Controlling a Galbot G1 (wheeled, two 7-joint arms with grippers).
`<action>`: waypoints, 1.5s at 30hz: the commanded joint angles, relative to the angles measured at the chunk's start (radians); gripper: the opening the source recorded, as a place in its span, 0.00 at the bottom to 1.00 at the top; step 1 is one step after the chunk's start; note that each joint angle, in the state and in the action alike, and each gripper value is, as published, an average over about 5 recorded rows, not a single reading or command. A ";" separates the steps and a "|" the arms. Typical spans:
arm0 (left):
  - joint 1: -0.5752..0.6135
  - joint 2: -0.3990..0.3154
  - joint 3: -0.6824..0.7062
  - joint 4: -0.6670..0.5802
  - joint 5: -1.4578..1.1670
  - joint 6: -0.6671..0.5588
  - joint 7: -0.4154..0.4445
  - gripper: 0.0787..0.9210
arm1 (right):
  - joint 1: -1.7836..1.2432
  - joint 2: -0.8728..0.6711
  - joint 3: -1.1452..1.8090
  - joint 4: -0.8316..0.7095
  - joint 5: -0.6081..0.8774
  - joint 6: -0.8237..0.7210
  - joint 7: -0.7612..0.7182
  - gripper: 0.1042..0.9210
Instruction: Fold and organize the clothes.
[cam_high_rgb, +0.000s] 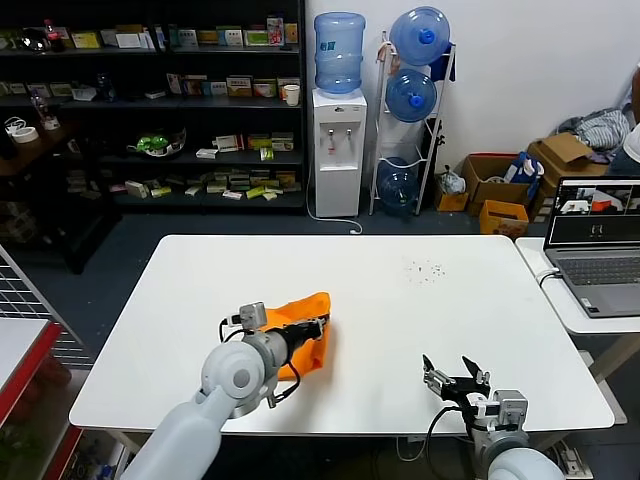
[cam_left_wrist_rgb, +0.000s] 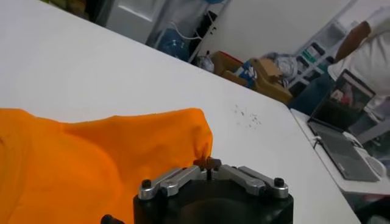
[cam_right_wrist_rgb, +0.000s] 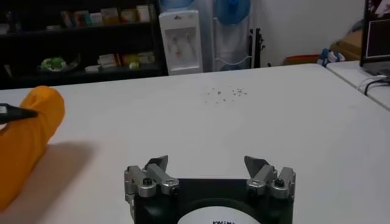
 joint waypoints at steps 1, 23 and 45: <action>-0.047 -0.106 0.080 0.062 0.054 0.001 0.008 0.02 | -0.006 -0.004 0.005 0.004 0.000 0.001 0.001 0.88; 0.138 -0.025 -0.141 -0.154 0.318 -0.072 0.261 0.33 | 0.005 0.037 0.003 -0.047 -0.207 0.269 -0.208 0.88; 0.632 -0.091 -0.651 -0.014 0.945 -0.912 0.713 0.88 | -0.119 0.117 0.235 -0.197 -0.276 0.569 -0.429 0.88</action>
